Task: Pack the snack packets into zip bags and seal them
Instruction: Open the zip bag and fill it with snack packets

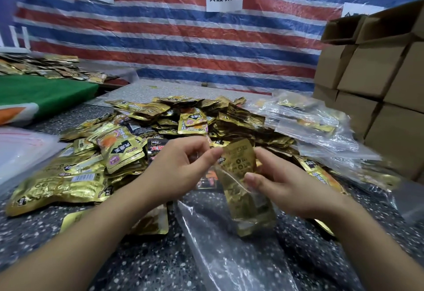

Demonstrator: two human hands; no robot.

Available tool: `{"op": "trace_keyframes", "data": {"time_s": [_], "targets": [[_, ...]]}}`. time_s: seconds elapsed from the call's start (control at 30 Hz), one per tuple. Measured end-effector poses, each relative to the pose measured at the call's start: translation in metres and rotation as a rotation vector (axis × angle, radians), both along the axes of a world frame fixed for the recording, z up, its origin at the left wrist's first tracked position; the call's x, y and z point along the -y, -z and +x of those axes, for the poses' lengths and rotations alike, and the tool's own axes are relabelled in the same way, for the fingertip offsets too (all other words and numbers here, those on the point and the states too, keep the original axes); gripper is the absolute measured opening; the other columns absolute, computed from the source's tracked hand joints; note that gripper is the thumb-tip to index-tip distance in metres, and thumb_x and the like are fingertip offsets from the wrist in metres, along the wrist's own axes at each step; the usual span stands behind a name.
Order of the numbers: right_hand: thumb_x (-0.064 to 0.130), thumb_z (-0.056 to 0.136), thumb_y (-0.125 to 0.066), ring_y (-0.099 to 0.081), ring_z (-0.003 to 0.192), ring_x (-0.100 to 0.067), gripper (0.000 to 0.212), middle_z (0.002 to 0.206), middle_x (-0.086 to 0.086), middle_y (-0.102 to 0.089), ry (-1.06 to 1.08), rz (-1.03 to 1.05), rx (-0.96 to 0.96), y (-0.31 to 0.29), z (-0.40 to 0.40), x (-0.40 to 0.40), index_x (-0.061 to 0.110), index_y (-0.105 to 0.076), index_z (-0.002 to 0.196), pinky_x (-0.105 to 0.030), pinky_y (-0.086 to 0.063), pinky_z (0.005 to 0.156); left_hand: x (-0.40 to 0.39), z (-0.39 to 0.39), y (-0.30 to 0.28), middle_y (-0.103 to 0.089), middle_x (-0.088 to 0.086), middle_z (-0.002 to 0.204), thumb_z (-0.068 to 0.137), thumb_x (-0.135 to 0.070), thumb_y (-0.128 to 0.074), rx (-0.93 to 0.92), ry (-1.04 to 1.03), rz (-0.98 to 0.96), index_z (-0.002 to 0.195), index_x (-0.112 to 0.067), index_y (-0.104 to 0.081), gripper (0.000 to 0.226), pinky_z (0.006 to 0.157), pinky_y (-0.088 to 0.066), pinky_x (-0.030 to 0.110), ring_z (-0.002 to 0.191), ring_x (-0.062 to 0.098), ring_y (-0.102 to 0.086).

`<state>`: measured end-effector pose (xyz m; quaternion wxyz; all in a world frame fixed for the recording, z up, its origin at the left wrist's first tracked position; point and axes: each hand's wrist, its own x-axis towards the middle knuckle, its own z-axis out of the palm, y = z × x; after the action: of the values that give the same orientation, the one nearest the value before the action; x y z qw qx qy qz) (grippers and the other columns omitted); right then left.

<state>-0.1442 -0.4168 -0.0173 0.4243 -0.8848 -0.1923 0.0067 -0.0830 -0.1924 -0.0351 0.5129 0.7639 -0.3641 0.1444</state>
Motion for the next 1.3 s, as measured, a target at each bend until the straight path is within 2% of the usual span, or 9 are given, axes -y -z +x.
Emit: {"op": "trace_keyframes", "data": {"time_s": [0.17, 0.3, 0.43, 0.6, 0.77, 0.9, 1.03, 1.17, 1.3], "targets": [[0.028, 0.103, -0.047, -0.065, 0.109, -0.007, 0.031, 0.117, 0.015, -0.068, -0.01, -0.035, -0.027, -0.005, -0.003, 0.0, 0.051, -0.054, 0.123, -0.045, -0.056, 0.092, 0.003, -0.003, 0.004, -0.059, 0.009, 0.057, 0.085, -0.046, -0.062, 0.014, -0.07, -0.019, 0.065, -0.011, -0.061, 0.04, 0.044, -0.032, 0.022, 0.045, 0.007, -0.044], [0.027, 0.103, -0.049, -0.065, 0.103, -0.004, 0.025, 0.11, 0.015, -0.069, -0.005, -0.133, -0.026, -0.01, -0.005, 0.002, 0.044, -0.058, 0.119, -0.041, -0.056, 0.089, 0.006, -0.005, 0.005, -0.066, 0.0, 0.058, 0.079, -0.048, -0.067, -0.006, -0.068, -0.048, 0.067, -0.011, -0.06, 0.04, 0.043, -0.037, 0.014, 0.043, -0.001, -0.055], [0.031, 0.102, -0.051, -0.065, 0.096, -0.004, 0.016, 0.102, 0.013, -0.068, -0.053, -0.27, -0.088, -0.014, -0.009, 0.0, 0.033, -0.063, 0.113, -0.036, -0.057, 0.085, 0.007, -0.003, 0.006, -0.061, -0.004, 0.058, 0.071, -0.056, -0.068, -0.013, -0.145, 0.002, 0.065, -0.015, -0.054, 0.044, 0.044, -0.034, 0.016, 0.045, 0.001, -0.045], [0.034, 0.1, -0.057, -0.051, 0.066, 0.001, 0.026, 0.072, 0.012, -0.057, -0.098, -0.405, 0.037, -0.016, -0.01, -0.008, 0.038, -0.058, 0.075, -0.028, -0.043, 0.063, 0.009, -0.002, 0.006, -0.058, 0.005, 0.063, 0.067, -0.06, -0.067, -0.022, -0.105, -0.002, 0.066, -0.014, -0.054, 0.047, 0.047, -0.034, 0.023, 0.05, 0.006, -0.042], [0.047, 0.099, -0.051, -0.065, 0.085, -0.001, 0.029, 0.094, 0.017, -0.072, 0.001, -0.28, 0.101, -0.013, -0.01, -0.012, 0.034, -0.072, 0.114, -0.027, -0.055, 0.073, 0.01, -0.004, 0.005, -0.058, 0.001, 0.06, 0.068, -0.053, -0.069, 0.004, -0.11, -0.057, 0.065, -0.01, -0.054, 0.046, 0.045, -0.034, 0.016, 0.047, 0.002, -0.046], [0.073, 0.079, -0.056, -0.064, 0.093, 0.006, 0.054, 0.1, 0.025, -0.069, -0.041, -0.286, 0.119, -0.015, -0.013, -0.007, 0.037, -0.07, 0.115, -0.009, -0.048, 0.072, 0.01, -0.004, 0.002, -0.063, 0.005, 0.061, 0.072, -0.044, -0.072, -0.023, -0.099, -0.156, 0.069, -0.006, -0.053, 0.043, 0.044, -0.04, 0.012, 0.045, 0.001, -0.056], [0.044, 0.085, -0.072, -0.065, 0.083, -0.002, 0.017, 0.087, 0.016, -0.07, 0.007, -0.321, 0.17, -0.016, -0.013, -0.003, 0.027, -0.075, 0.088, -0.018, -0.05, 0.07, 0.011, -0.003, 0.001, -0.062, -0.006, 0.056, 0.075, -0.037, -0.073, -0.088, -0.088, -0.213, 0.073, -0.007, -0.055, 0.035, 0.046, -0.042, 0.012, 0.045, 0.0, -0.058], [0.025, 0.087, -0.075, -0.065, 0.078, -0.005, 0.007, 0.079, 0.009, -0.072, 0.112, -0.233, 0.282, -0.015, -0.011, -0.002, 0.021, -0.076, 0.081, -0.022, -0.05, 0.068, 0.006, 0.004, 0.001, -0.076, -0.003, 0.081, 0.065, -0.053, -0.071, -0.386, 0.013, -0.065, 0.115, -0.027, -0.057, 0.058, 0.075, -0.055, 0.035, 0.076, 0.013, -0.074], [0.022, 0.083, -0.077, -0.066, 0.079, -0.004, 0.002, 0.078, 0.009, -0.074, 0.15, -0.179, 0.354, -0.014, -0.009, -0.002, 0.02, -0.077, 0.083, -0.022, -0.051, 0.069, 0.003, 0.004, 0.001, -0.076, -0.004, 0.081, 0.079, -0.038, -0.072, -0.403, 0.06, 0.061, 0.088, -0.021, -0.075, 0.02, 0.066, -0.05, 0.019, 0.073, 0.002, -0.069]]}}
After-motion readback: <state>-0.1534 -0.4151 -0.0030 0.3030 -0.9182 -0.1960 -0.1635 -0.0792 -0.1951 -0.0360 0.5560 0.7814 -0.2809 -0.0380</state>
